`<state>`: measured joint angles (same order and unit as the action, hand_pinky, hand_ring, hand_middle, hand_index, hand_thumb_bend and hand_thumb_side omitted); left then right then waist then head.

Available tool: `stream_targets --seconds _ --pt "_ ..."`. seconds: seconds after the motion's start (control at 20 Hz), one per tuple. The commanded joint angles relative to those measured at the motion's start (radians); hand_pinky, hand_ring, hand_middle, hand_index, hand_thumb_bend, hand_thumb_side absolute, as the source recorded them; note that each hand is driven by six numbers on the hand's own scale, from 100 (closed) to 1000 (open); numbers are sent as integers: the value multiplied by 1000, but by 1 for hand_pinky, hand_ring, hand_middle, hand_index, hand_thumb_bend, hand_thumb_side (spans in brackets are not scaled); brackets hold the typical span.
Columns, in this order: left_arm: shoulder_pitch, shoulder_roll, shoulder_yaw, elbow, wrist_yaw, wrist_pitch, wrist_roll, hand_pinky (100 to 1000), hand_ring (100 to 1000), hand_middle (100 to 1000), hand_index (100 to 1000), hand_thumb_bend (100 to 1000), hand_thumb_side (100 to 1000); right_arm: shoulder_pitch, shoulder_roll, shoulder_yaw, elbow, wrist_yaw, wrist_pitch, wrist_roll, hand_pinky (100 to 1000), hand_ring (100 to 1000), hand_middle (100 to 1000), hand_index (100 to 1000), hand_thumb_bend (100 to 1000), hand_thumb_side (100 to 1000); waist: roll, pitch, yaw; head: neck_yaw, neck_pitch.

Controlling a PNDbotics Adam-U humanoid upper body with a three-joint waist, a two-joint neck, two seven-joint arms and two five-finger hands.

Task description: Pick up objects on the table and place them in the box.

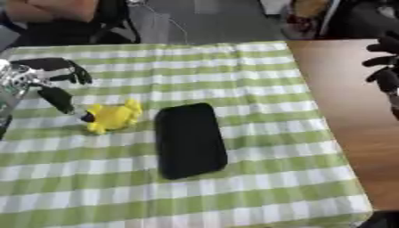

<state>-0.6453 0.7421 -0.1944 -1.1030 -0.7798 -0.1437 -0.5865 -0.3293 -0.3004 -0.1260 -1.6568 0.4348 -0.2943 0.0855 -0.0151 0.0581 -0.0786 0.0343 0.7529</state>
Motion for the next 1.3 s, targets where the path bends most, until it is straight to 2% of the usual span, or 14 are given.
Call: stream_targets --seconds 0.05,0.6,1.3 --pt "-27 11 -1 -17 -4 -8 -2 812 748 745 847 1000 425 -14 -25 -4 -11 -3 -1 4 506 682 778 933 654 1000 0 -14 0 -10 -10" --pt "-33 -10 -17 -14 22 -15 -22 811 743 738 841 1000 428 -13 -25 -4 -12 -3 -2 3 506 682 778 933 654 1000 0 -15 0 -7 -7" --pt "-46 -71 -18 68 -20 -30 -19 817 745 732 836 1000 423 -12 -22 -2 -11 -8 -3 6 506 681 778 933 654 1000 -3 -11 3 -1 -3"
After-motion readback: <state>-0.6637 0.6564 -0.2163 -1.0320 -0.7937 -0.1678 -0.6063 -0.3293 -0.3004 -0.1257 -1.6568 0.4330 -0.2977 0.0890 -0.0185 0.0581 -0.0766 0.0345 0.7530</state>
